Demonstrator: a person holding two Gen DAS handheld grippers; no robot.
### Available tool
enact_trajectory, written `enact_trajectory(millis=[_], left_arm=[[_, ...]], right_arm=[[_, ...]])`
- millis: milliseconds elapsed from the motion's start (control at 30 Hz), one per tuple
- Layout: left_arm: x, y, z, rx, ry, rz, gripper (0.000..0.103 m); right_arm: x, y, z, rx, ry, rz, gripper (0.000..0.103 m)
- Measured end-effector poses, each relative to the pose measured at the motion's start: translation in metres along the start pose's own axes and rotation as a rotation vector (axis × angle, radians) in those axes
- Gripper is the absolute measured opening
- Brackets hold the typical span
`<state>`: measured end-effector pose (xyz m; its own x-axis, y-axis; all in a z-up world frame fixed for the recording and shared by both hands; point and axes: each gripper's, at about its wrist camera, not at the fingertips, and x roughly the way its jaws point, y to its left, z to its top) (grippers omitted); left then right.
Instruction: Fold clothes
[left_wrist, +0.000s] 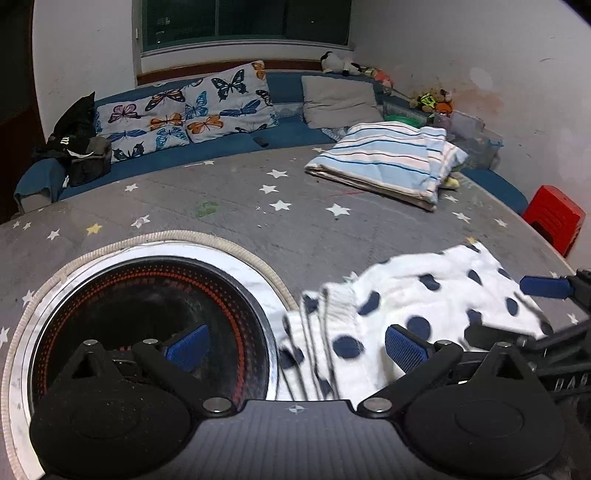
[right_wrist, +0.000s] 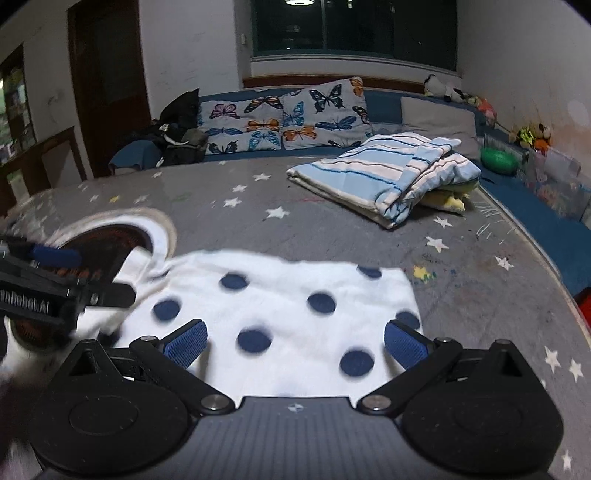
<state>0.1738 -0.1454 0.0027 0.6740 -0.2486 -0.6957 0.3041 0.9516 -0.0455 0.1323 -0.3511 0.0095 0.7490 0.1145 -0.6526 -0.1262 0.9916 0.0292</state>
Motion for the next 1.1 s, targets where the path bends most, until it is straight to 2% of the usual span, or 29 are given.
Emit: enact_trajectory(millis=[233, 467, 633, 1100], left_arm=[[-0.018, -0.002, -0.017, 0.009, -0.003, -0.01, 0.103], [-0.034, 0.001, -0.036, -0.014, 0.006, -0.027, 0.103], [-0.042, -0.003, -0.051, 0.001, 0.013, -0.035, 0.103], [-0.057, -0.014, -0.087, 0.037, 0.03, -0.075, 0.103]], right_arm=[[-0.026, 0.018, -0.033, -0.041, -0.003, -0.021, 0.103], [-0.054, 0.022, -0.054, 0.028, -0.037, -0.017, 0.103], [-0.062, 0.026, -0.069, 0.059, -0.038, -0.008, 0.103], [-0.073, 0.039, -0.099, 0.091, -0.031, -0.068, 0.103]])
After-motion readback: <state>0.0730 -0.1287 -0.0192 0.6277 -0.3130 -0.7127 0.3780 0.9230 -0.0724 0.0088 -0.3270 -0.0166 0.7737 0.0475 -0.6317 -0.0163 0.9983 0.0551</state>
